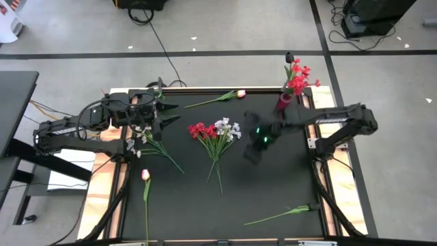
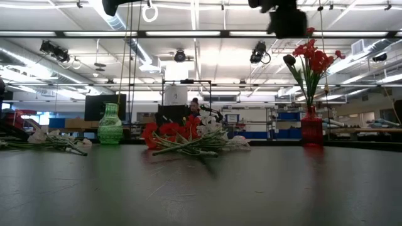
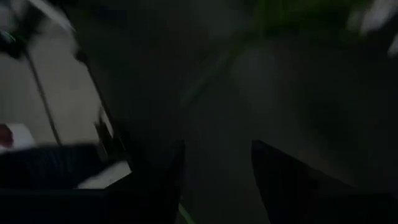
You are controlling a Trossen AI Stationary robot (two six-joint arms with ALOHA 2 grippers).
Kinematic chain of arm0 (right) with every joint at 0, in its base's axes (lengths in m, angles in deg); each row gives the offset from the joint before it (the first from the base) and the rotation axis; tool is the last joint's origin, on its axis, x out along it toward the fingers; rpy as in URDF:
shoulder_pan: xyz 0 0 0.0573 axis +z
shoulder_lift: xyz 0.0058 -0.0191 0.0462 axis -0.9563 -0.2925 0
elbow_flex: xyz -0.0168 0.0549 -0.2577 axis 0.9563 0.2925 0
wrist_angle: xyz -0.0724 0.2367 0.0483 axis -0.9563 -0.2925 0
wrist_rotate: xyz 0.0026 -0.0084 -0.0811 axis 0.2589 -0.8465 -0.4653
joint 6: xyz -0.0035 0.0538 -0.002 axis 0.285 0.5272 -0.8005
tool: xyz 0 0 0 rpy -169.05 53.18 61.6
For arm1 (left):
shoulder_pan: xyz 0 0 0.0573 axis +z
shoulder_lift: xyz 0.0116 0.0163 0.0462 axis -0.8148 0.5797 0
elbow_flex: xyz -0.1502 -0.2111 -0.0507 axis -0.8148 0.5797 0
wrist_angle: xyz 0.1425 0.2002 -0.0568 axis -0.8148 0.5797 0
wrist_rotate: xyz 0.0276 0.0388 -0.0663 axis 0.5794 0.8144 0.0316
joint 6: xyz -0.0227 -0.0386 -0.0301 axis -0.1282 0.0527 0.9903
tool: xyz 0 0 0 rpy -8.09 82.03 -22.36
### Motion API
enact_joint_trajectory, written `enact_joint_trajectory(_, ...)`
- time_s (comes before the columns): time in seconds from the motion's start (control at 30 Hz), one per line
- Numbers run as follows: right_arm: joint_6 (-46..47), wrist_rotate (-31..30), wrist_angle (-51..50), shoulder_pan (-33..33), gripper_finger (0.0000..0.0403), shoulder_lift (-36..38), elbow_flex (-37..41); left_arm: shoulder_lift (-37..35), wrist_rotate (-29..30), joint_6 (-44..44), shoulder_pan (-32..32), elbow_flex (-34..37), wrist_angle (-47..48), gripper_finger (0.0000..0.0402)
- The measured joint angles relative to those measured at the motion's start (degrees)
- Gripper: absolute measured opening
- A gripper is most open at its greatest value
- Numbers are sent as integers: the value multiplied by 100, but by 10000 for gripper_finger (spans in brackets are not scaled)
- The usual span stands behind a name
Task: Sort flowers into vase by color
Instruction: Put the black tulip into the red flower vase
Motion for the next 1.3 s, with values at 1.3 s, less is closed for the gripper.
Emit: enact_joint_trajectory(1.3,1000,-1213,-912,5017,179,-2231,15,2,0,2,-2,0,-46,224)
